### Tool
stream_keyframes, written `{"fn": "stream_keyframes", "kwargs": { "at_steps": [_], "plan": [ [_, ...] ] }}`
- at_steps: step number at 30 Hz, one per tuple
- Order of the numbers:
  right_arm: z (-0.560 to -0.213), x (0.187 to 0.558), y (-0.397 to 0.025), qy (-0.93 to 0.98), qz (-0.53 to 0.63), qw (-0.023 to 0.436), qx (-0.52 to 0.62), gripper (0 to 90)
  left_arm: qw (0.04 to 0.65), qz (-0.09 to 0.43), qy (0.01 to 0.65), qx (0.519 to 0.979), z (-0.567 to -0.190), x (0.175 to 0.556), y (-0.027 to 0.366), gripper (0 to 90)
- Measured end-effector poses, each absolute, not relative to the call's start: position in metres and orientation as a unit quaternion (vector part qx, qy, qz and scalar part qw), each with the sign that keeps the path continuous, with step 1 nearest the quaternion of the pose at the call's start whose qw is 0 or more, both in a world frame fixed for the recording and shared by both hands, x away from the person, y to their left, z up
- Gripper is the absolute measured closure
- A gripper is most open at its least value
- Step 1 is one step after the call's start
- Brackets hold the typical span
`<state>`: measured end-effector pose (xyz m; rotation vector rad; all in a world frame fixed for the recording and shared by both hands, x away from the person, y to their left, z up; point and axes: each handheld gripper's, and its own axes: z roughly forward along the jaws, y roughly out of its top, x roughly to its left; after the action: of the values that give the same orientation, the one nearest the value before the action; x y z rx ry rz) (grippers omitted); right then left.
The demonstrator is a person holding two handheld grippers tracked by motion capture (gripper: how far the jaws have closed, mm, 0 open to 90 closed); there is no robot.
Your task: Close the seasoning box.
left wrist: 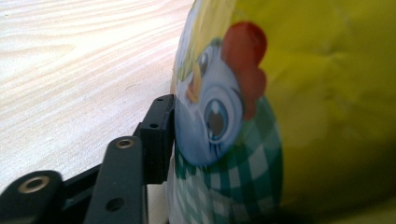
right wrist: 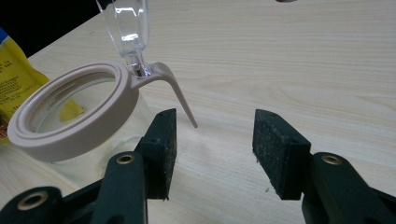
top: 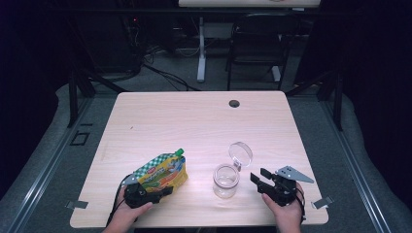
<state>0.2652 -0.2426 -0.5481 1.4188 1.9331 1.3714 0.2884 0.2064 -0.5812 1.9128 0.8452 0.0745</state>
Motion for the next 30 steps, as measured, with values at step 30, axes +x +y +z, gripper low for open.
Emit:
{"fn": "stream_keyframes", "kwargs": {
  "at_steps": [30],
  "plan": [
    [-0.5473,0.2646,-0.2428,0.685,0.489,0.192,0.504,49.8,0.509,0.054,0.348,0.785,-0.5733,0.2898,0.2088,56.5]
  ]
}}
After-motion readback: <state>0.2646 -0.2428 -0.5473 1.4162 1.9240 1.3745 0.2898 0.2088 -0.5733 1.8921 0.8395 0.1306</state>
